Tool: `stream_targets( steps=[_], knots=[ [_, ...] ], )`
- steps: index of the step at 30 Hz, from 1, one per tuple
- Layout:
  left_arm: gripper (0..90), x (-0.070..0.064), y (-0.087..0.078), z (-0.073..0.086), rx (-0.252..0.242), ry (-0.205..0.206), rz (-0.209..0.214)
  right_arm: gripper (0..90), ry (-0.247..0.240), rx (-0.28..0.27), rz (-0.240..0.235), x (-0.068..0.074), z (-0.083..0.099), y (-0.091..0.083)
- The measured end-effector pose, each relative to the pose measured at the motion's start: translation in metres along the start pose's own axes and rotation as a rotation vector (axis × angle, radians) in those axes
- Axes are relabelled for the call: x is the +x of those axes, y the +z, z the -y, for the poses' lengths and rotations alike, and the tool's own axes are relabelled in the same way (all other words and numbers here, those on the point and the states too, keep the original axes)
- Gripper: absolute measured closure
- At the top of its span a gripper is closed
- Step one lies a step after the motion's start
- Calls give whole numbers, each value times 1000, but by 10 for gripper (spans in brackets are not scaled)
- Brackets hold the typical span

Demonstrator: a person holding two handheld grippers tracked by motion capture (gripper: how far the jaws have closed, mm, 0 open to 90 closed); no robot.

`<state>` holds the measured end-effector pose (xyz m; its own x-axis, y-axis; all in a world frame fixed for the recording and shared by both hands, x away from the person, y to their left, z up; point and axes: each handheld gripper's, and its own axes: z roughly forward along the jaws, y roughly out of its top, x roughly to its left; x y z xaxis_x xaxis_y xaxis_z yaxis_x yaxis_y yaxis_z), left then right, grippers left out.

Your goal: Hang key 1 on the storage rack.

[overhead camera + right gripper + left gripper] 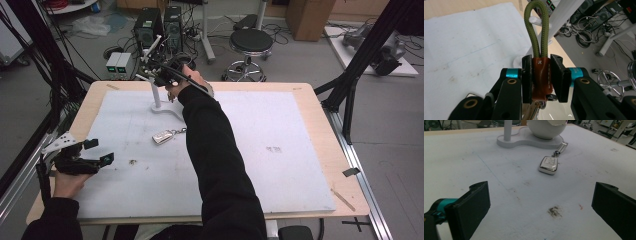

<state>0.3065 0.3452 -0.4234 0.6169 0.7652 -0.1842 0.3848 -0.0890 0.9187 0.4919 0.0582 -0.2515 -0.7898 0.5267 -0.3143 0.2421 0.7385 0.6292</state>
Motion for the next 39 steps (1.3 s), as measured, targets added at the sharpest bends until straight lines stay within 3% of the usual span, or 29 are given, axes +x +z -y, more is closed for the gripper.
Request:
stream_targets(
  steps=[11, 13, 21, 24, 29, 39],
  knots=[
    [23, 2, 1, 0, -8, -10, 5, 675, 38, 1, -4, -1, -1, 8],
    [23, 2, 1, 0, -9, -9, 6, 472, 64, -7, -15, -3, 0, 7],
    [23, 2, 1, 0, -8, -9, 5, 18, 95, 10, -65, -13, 12, -4],
    [23, 1, 1, 0, -8, -11, 5, 6, 102, 21, -71, -20, 27, -12],
    [23, 1, 2, 0, -6, -14, 8, 6, 91, 35, -22, -26, 47, -21],
    [23, 0, 2, 0, -3, -14, 6, 6, 199, -17, -67, -43, 87, -46]
  ],
)
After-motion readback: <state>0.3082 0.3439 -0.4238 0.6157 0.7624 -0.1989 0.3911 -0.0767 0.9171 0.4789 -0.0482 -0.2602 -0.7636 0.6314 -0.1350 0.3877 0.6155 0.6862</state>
